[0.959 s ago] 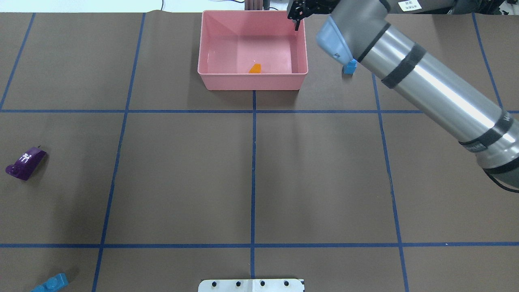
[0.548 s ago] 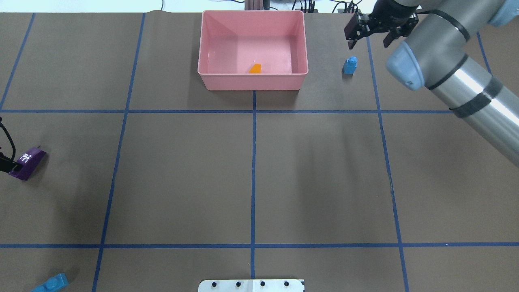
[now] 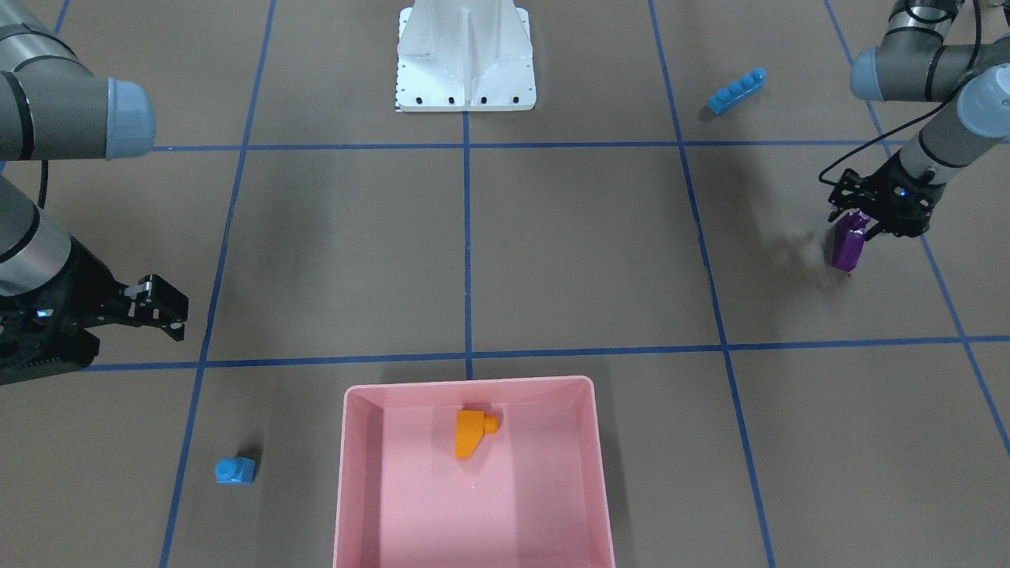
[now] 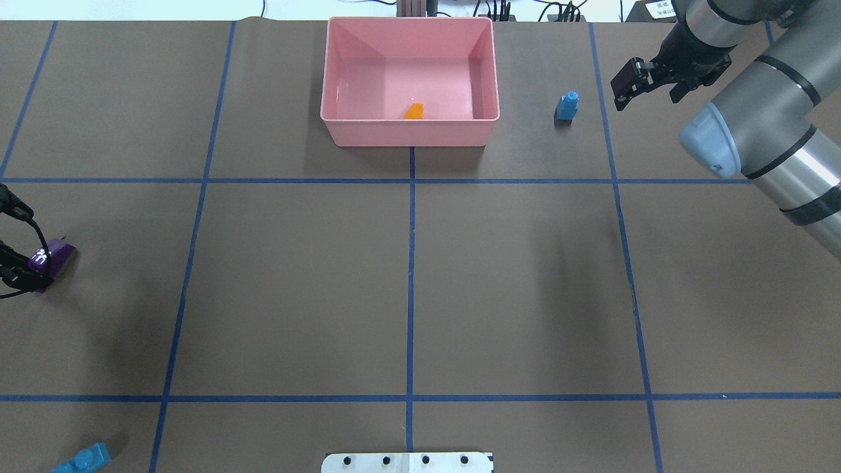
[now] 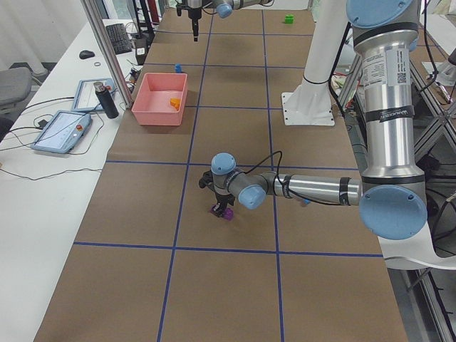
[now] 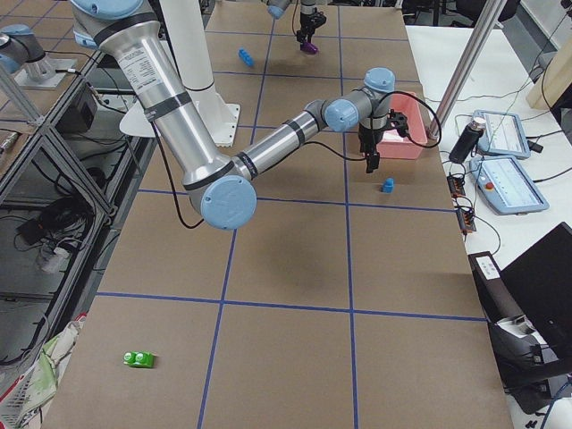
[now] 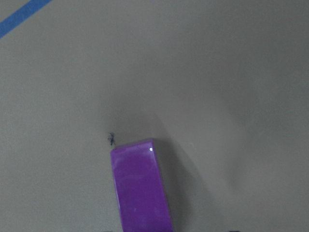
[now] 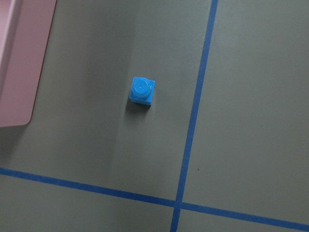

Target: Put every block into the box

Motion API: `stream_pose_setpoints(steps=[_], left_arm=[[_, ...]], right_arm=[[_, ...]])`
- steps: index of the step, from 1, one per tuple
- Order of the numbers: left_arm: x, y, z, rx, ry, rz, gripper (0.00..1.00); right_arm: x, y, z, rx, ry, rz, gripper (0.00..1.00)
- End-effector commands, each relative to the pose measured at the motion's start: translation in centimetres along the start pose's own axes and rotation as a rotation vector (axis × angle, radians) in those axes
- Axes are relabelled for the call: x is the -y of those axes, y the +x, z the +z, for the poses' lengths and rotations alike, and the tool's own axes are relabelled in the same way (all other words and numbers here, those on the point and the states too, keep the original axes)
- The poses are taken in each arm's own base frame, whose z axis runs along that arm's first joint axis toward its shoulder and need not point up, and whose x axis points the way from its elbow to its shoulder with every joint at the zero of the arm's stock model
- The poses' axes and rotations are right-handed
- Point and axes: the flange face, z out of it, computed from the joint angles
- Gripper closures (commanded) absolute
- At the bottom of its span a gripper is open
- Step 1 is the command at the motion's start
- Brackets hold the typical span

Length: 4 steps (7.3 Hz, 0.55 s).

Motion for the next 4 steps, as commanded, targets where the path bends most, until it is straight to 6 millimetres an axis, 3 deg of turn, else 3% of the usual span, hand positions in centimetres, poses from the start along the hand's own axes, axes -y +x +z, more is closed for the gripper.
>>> stream_pose_setpoints(steps=[1, 3, 4], left_arm=[[0.0, -0.2, 0.1, 0.023, 0.003, 0.003, 1.0], [1.6, 0.8, -1.9, 0.059, 0.056, 0.019, 1.0], [3.8, 1.5, -3.7, 0.053, 0.108, -0.076, 1.0]], right_arm=[[-0.3, 0.4, 0.1, -0.004, 0.001, -0.005, 0.0], [-0.3, 1.0, 0.1, -0.006, 0.0, -0.001, 0.0], [-0.4, 1.2, 0.5, -0.013, -0.004, -0.013, 0.0]])
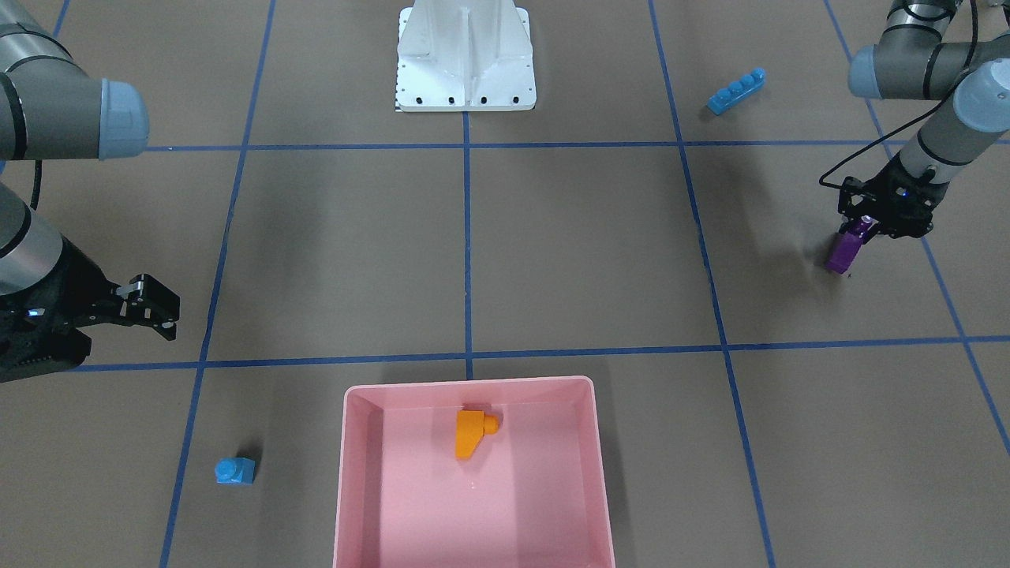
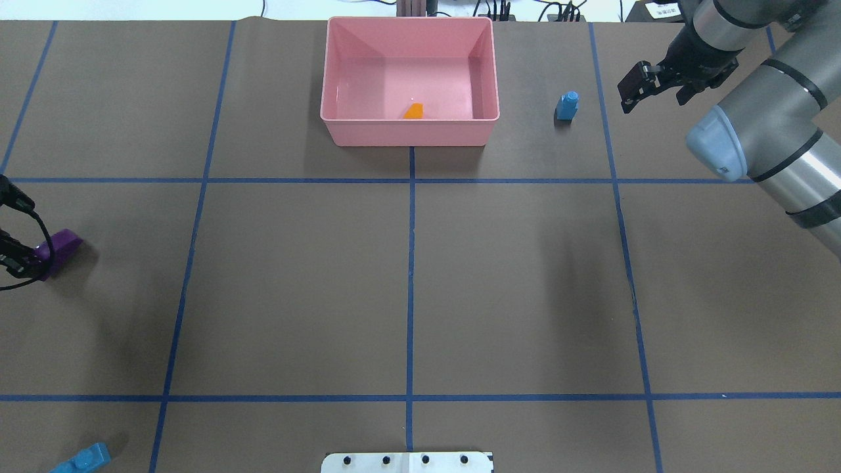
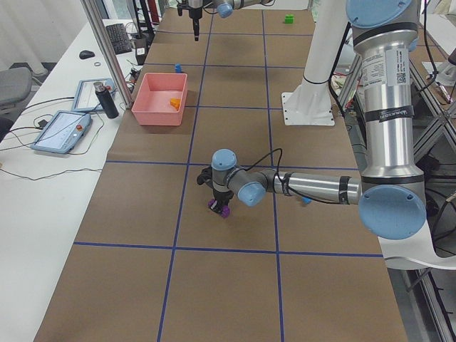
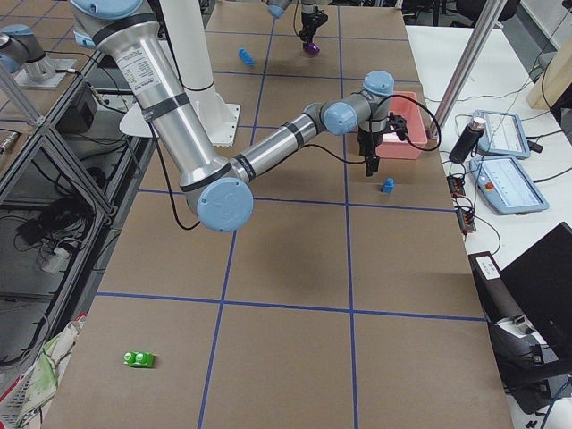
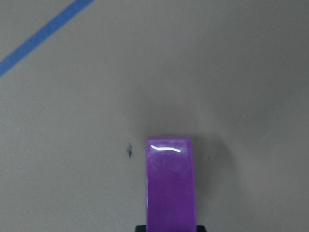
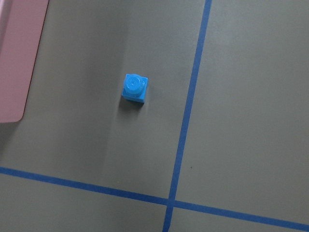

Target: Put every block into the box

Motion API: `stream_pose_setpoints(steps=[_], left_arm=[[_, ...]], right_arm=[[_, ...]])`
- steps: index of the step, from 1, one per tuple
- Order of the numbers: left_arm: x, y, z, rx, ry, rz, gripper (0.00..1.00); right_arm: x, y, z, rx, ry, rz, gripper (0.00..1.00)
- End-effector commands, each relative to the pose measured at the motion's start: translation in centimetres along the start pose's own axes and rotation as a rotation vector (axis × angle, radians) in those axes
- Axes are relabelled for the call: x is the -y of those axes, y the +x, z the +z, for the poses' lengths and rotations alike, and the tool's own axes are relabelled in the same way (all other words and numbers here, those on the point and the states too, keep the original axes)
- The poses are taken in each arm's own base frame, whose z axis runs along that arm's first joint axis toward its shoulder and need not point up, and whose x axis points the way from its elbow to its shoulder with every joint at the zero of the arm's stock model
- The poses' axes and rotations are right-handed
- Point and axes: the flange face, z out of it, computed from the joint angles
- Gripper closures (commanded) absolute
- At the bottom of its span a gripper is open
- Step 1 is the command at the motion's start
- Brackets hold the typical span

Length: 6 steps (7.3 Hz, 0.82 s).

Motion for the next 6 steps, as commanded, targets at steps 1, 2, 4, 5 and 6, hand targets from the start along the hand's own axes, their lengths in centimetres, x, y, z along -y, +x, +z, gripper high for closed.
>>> stream_pose_setpoints(steps=[1, 2, 4, 5, 6], left_arm=[[6.2, 2.3, -3.8, -0.028, 0.116, -0.273, 1.0], [10.6, 4.0, -5.1, -0.06, 0.154, -0.416, 1.0], [21.1, 8.4, -9.1, -0.085, 0.171, -0.575, 1.0], [25.5, 10.8, -11.4, -0.099, 0.176, -0.634, 1.0], [31.4, 15.0, -14.4, -0.12, 0.173, -0.7, 1.0]], right_arm=[[-0.5, 1.0, 0.8, -0.011, -0.009, -0.004, 0.0], [-0.5, 1.5, 1.3, -0.008, -0.001, -0.021, 0.0], [-0.8, 2.4, 2.4, -0.011, -0.005, -0.013, 0.0], [-0.6, 2.7, 2.9, -0.012, -0.004, -0.012, 0.0], [-0.2, 3.3, 4.1, -0.004, 0.009, -0.02, 0.0]])
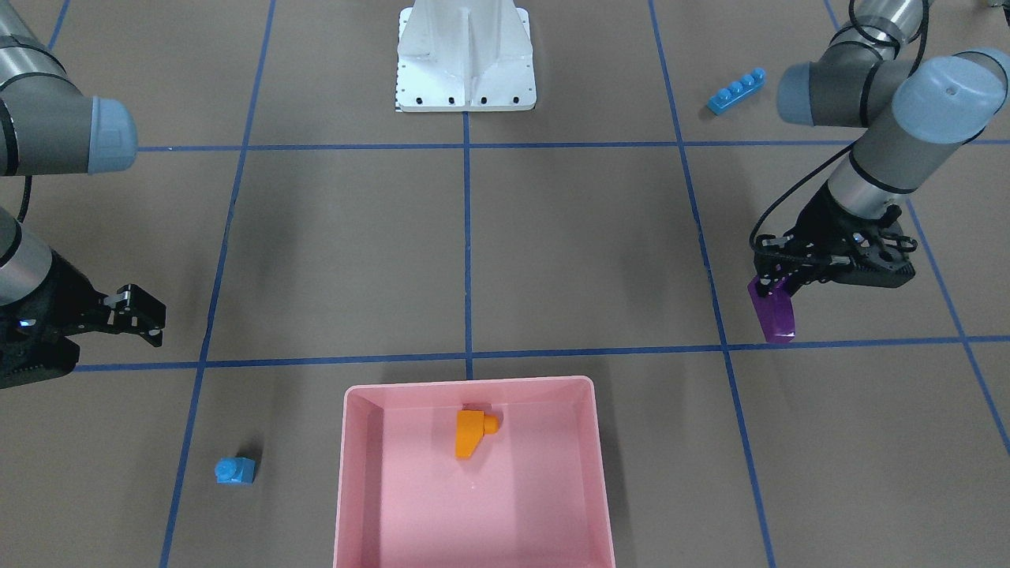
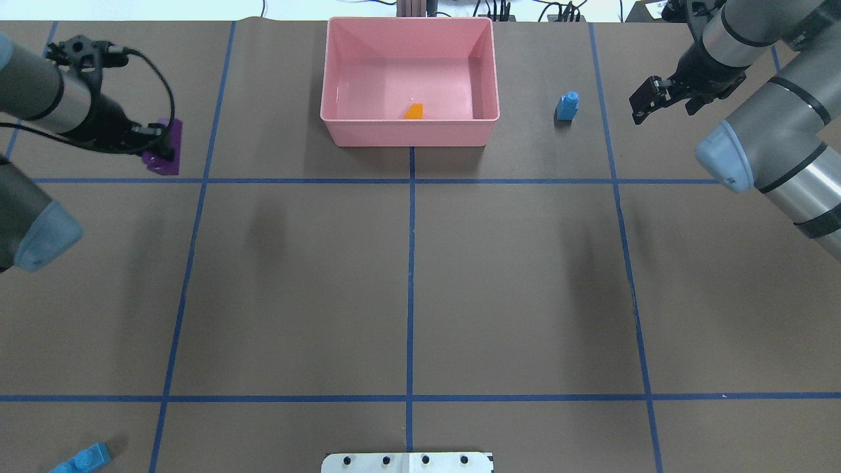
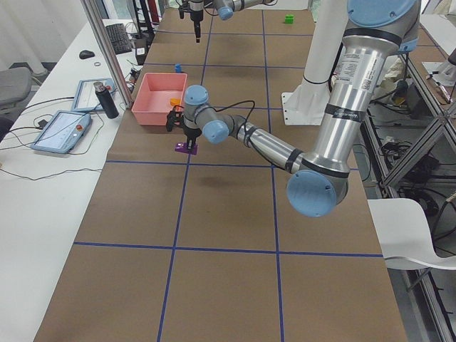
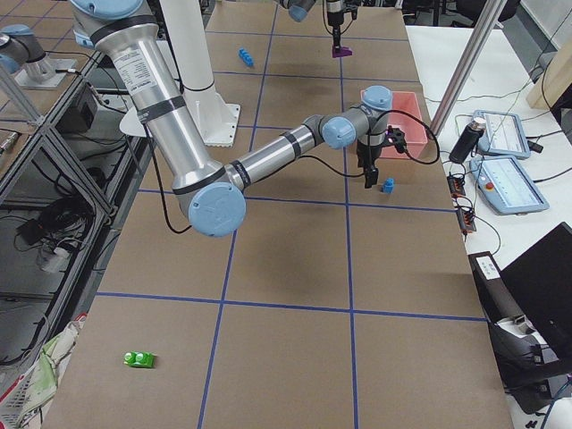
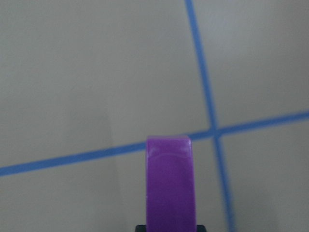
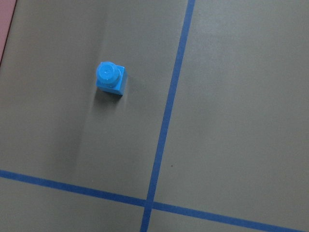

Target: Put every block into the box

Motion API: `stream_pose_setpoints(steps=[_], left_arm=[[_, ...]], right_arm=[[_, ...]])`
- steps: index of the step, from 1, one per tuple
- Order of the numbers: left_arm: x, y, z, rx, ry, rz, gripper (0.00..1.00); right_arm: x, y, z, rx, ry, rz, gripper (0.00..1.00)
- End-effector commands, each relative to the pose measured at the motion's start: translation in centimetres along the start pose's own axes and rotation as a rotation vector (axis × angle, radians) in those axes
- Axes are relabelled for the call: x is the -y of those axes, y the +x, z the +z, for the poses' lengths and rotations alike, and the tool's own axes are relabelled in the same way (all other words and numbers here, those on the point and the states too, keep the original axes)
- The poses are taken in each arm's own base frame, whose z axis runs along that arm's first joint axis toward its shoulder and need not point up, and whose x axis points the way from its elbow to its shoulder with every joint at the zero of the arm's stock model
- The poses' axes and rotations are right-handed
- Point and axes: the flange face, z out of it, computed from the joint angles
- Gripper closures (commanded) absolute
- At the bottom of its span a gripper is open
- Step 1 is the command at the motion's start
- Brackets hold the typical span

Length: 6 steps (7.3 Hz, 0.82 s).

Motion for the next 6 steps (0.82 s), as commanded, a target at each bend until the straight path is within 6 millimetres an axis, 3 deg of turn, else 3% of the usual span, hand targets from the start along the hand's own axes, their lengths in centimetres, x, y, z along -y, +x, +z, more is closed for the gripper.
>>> stream_pose_setpoints(steps=[1, 2, 3, 4, 5, 6], left_arm=[[4.7, 15.9, -2.2, -0.017, -0.031, -0.124, 1.0], [7.1, 22.5, -1.3, -0.019, -0.048, -0.175, 1.0], [9.4, 27.2, 0.1, 0.011, -0.041, -0.204, 1.0], [10.9, 31.5, 2.8, 0.067, -0.035, -0.22, 1.0], [13.1, 33.1, 4.8, 0.106, 0.004, -0.223, 1.0], [13.4, 32.3, 7.7, 0.103, 0.005, -0.211, 1.0]], right_arm=[[0.7, 1.2, 2.2, 0.012, 0.022, -0.011, 0.0], [0.8, 1.4, 2.5, 0.014, 0.025, -0.013, 0.0], [0.9, 1.3, 2.4, 0.015, 0.027, -0.014, 0.0], [1.0, 1.2, 2.4, 0.015, 0.026, -0.013, 0.0], [1.0, 1.2, 2.3, 0.015, 0.027, -0.009, 0.0], [1.2, 0.9, 2.5, 0.016, 0.025, -0.008, 0.0]])
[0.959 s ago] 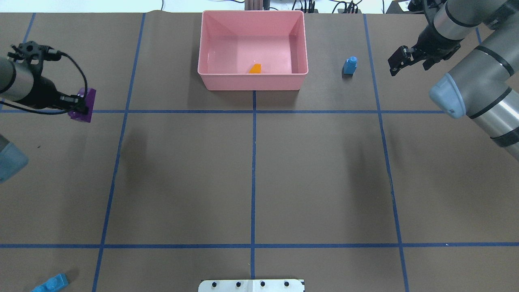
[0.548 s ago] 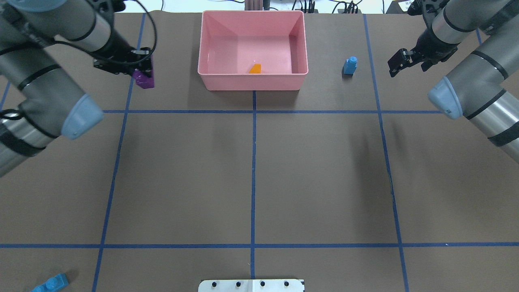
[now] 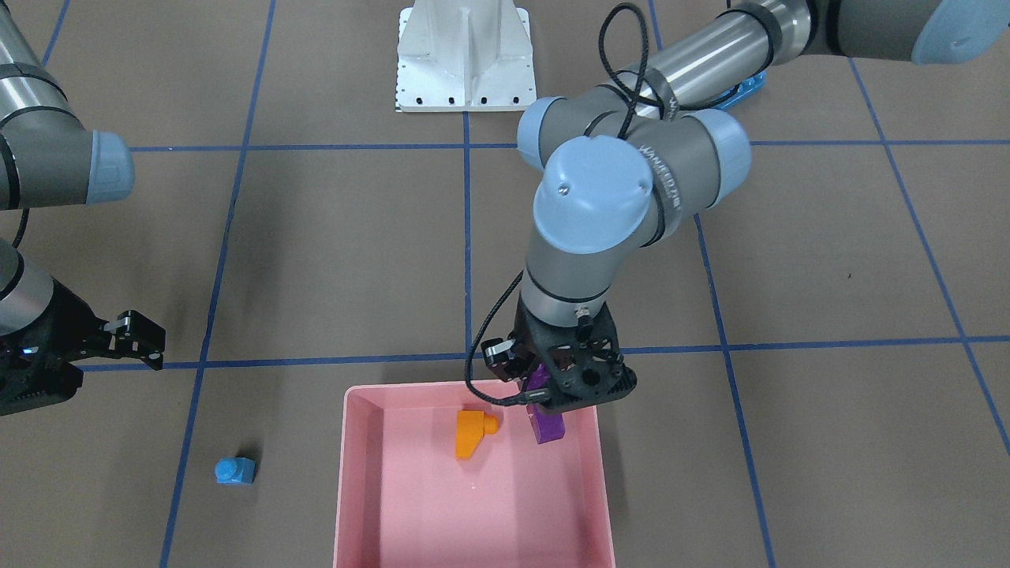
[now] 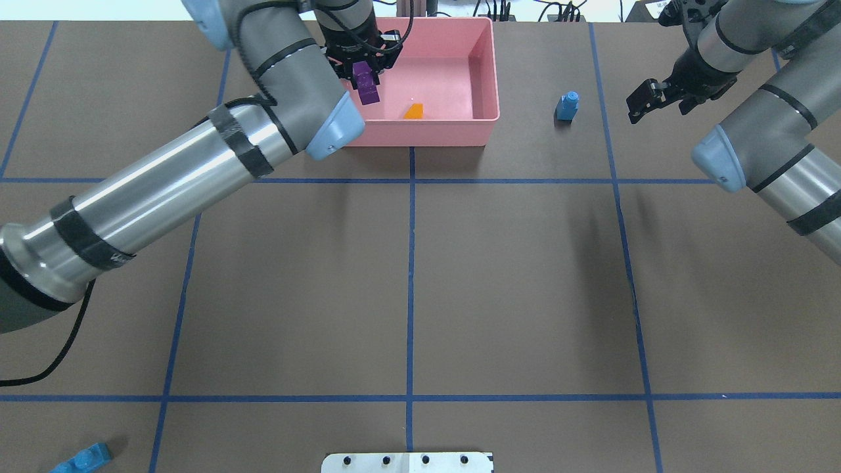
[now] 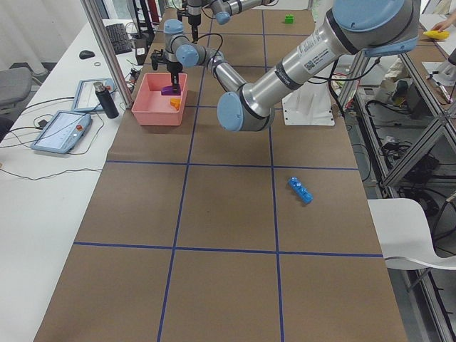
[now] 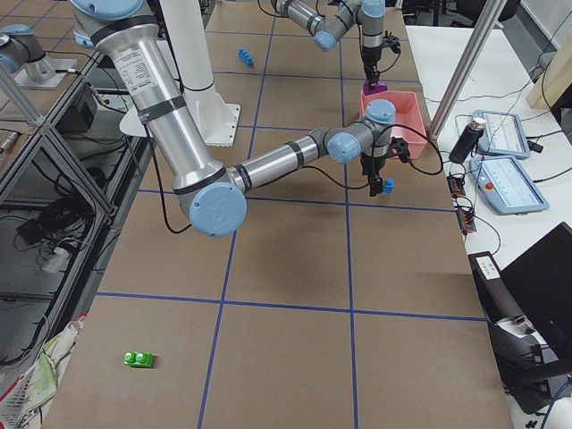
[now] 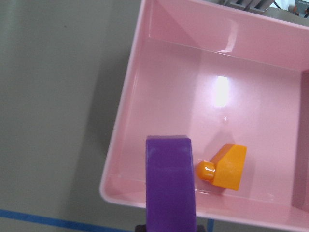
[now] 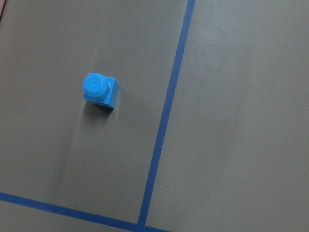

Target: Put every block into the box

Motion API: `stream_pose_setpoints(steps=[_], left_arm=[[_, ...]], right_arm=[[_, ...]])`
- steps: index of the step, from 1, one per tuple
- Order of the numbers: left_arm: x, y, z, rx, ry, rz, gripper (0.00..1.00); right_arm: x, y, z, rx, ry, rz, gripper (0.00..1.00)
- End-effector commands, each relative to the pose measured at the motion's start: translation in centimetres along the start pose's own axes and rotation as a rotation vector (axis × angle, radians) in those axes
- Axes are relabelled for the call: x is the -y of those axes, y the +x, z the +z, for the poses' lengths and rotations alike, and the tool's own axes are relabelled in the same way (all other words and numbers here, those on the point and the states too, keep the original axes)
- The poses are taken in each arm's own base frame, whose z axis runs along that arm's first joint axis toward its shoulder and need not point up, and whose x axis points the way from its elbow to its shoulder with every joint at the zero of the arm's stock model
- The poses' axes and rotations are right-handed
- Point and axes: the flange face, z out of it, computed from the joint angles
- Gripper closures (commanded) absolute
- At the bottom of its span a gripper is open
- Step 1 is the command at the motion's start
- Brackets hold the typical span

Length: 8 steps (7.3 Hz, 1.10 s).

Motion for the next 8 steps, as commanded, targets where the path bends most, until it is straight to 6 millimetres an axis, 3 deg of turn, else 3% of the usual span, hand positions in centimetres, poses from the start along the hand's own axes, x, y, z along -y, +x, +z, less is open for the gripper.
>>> stream_pose_setpoints(steps=[1, 2, 3, 4, 5, 6, 7, 8], left_arm=[[1.2, 0.4, 4.6, 0.035, 0.021, 0.02, 1.0], [1.1, 0.2, 5.0, 0.041, 0.017, 0.08, 0.72], [1.0, 0.5, 4.6, 0.032, 0.016, 0.117, 0.18], [0.9, 0.7, 4.0, 0.024, 0.013, 0.12, 0.0], [1.1, 0.6, 2.4, 0.009, 0.02, 0.151, 0.0], [0.4, -2.5, 0.7, -0.007, -0.038, 0.227, 0.0], [-0.5, -7.8, -0.5, 0.003, -0.045, 0.281, 0.0], [-1.9, -10.7, -1.3, -0.005, -0.039, 0.306, 0.0]], right_arm=[[1.5, -0.5, 0.8, -0.005, -0.012, 0.012, 0.0], [4.1, -1.9, 1.7, -0.01, -0.024, 0.052, 0.0], [6.1, -3.2, 2.4, -0.016, -0.036, 0.057, 0.0], [6.7, -3.5, 2.7, -0.024, -0.039, 0.06, 0.0], [7.0, -3.4, 3.0, -0.031, -0.044, 0.065, 0.0], [8.4, -4.2, 3.0, -0.033, -0.047, 0.083, 0.0], [10.7, -5.5, 3.2, -0.041, -0.053, 0.125, 0.0], [11.5, -5.1, 4.7, -0.031, -0.019, 0.131, 0.0]])
